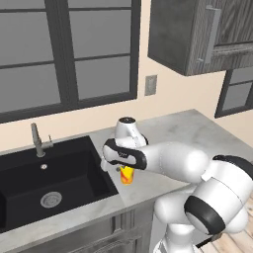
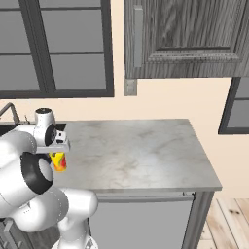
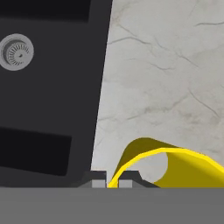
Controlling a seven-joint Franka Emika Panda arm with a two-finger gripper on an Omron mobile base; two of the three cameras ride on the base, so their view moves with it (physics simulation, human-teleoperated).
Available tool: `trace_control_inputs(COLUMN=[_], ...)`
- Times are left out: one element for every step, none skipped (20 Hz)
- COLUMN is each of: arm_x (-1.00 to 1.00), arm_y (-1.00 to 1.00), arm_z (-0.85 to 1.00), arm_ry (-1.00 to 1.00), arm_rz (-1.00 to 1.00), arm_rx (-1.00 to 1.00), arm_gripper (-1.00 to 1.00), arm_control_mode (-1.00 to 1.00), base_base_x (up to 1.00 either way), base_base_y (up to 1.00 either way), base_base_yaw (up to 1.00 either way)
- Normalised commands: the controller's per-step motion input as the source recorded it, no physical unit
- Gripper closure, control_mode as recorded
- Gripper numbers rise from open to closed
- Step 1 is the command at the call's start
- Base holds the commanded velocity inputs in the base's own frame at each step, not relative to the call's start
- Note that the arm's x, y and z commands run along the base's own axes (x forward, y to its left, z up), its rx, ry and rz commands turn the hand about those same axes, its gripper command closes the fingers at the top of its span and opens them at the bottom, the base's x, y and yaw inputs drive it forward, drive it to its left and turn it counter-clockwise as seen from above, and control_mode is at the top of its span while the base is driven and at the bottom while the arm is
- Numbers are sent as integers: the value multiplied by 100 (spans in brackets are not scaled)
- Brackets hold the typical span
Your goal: Pick the cup and bowl from the counter and place them on the counter next to the sink.
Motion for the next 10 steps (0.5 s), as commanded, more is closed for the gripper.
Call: trace_control_inputs(arm_x=[0, 0, 0, 0, 0, 0, 0, 0, 0, 0], arm_y=[0, 0, 0, 0, 0, 0, 0, 0, 0, 0], arm_z=[-16, -16, -16, -16, -16, -17, -14, -12, -13, -16], arm_ry=[0, 0, 0, 0, 0, 0, 0, 0, 0, 0], arm_rz=[2, 2, 2, 2, 2, 2, 2, 2, 1, 1], arm_rx=[0, 0, 0, 0, 0, 0, 0, 0, 0, 0], arm_gripper=[100, 100, 100, 100, 100, 100, 100, 100, 100, 100], arm_control_mode=[-100, -100, -100, -100, -100, -100, -100, -100, -100, -100], base_base_x=[0, 0, 0, 0, 0, 0, 0, 0, 0, 0], base_base_y=[0, 0, 0, 0, 0, 0, 0, 0, 0, 0], base_base_yaw=[0, 0, 0, 0, 0, 0, 0, 0, 0, 0])
